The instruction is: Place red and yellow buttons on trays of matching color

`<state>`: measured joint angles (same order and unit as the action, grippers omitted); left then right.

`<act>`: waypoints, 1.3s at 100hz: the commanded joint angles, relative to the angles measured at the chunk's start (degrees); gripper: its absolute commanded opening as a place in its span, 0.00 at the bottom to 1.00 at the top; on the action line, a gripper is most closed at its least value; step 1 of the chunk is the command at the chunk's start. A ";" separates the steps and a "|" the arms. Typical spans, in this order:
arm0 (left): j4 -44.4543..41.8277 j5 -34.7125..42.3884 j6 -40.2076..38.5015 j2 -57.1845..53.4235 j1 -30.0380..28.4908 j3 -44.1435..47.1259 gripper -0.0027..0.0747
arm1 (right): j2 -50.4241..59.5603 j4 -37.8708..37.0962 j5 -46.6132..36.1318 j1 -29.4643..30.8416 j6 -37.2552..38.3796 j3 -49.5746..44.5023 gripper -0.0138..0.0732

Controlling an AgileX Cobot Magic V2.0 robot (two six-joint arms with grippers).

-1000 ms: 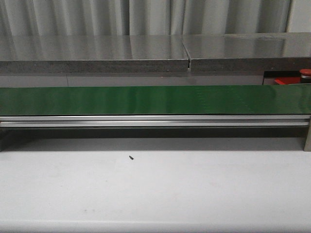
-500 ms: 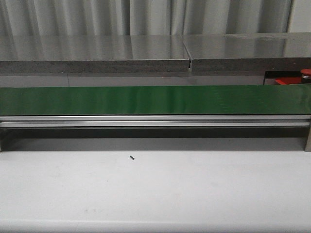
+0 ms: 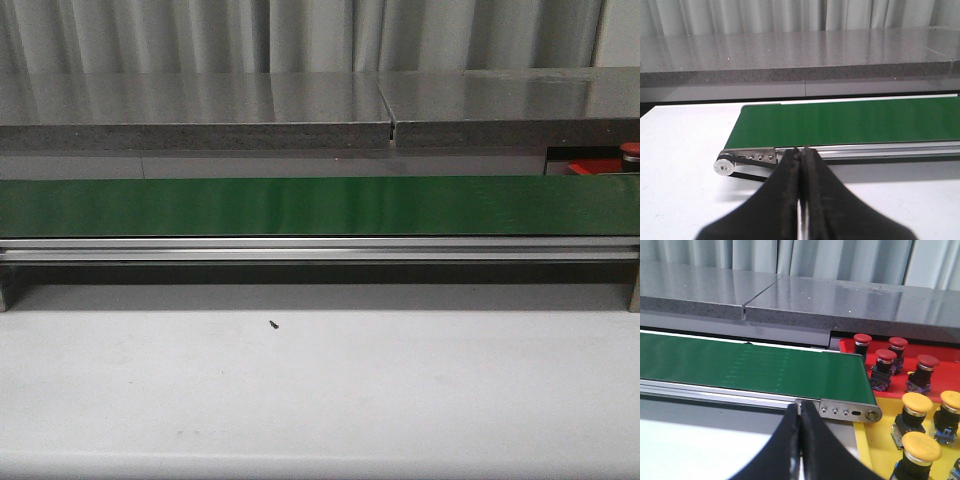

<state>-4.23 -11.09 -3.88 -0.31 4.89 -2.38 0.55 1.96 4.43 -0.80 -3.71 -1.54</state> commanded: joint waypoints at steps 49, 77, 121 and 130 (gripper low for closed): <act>-0.28 10.20 -0.69 -1.98 0.44 2.87 0.01 | 1.00 -0.72 -4.90 -0.12 -0.07 0.03 0.05; -0.28 10.20 -0.69 -1.98 0.44 2.87 0.01 | 1.00 -0.72 -4.90 -0.12 -0.07 0.03 0.05; -0.28 10.20 -0.69 -1.98 0.44 2.87 0.01 | 1.00 -0.72 -4.90 -0.12 -0.07 0.03 0.05; -0.28 10.20 -0.69 -1.98 0.44 2.87 0.01 | 1.00 -0.72 -4.90 -0.12 -0.07 0.03 0.05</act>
<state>-4.45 -5.89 -3.88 -0.31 4.89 0.01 0.55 1.96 4.43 -0.80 -3.71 -1.54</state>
